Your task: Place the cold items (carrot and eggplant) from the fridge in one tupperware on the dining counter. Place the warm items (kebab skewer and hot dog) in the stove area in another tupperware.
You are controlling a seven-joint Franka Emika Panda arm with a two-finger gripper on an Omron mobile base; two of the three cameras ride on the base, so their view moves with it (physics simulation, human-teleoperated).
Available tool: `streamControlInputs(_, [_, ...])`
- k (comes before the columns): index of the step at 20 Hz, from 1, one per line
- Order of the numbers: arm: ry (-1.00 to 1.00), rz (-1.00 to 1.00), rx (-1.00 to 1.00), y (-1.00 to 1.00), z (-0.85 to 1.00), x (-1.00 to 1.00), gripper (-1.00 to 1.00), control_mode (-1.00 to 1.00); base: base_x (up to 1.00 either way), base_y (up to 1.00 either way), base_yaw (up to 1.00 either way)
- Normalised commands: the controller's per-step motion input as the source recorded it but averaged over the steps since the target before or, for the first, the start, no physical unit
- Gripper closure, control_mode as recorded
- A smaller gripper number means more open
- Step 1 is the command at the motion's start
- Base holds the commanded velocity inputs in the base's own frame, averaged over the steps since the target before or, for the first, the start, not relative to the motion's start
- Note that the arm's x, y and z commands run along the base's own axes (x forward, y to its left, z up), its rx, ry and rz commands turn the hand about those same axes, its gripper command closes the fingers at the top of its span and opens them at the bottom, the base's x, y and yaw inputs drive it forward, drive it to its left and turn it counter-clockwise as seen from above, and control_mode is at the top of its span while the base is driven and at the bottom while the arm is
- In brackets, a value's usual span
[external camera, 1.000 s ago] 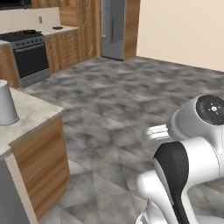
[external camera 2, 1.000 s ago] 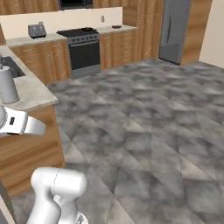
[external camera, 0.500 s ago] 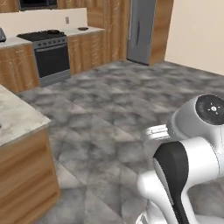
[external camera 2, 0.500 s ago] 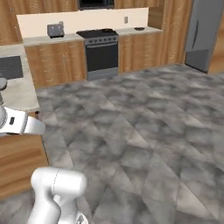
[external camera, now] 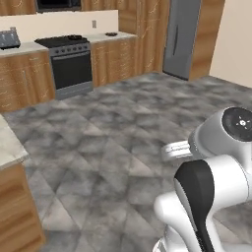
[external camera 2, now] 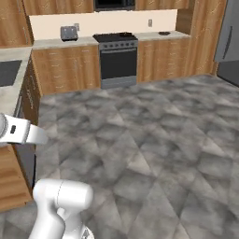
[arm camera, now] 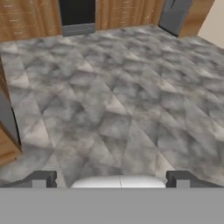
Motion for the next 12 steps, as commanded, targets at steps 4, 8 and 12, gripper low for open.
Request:
streamControlInputs(4, [0.0,0.0,0.0,0.0,0.0,0.0,-1.0,1.0,0.93,-0.55,0.23])
streamControlInputs(8, [0.0,0.0,0.0,0.0,0.0,0.0,-1.0,1.0,0.98,-0.52,0.22])
streamControlInputs(12, [0.0,0.0,0.0,0.0,0.0,0.0,-1.0,1.0,1.0,-0.52,0.24])
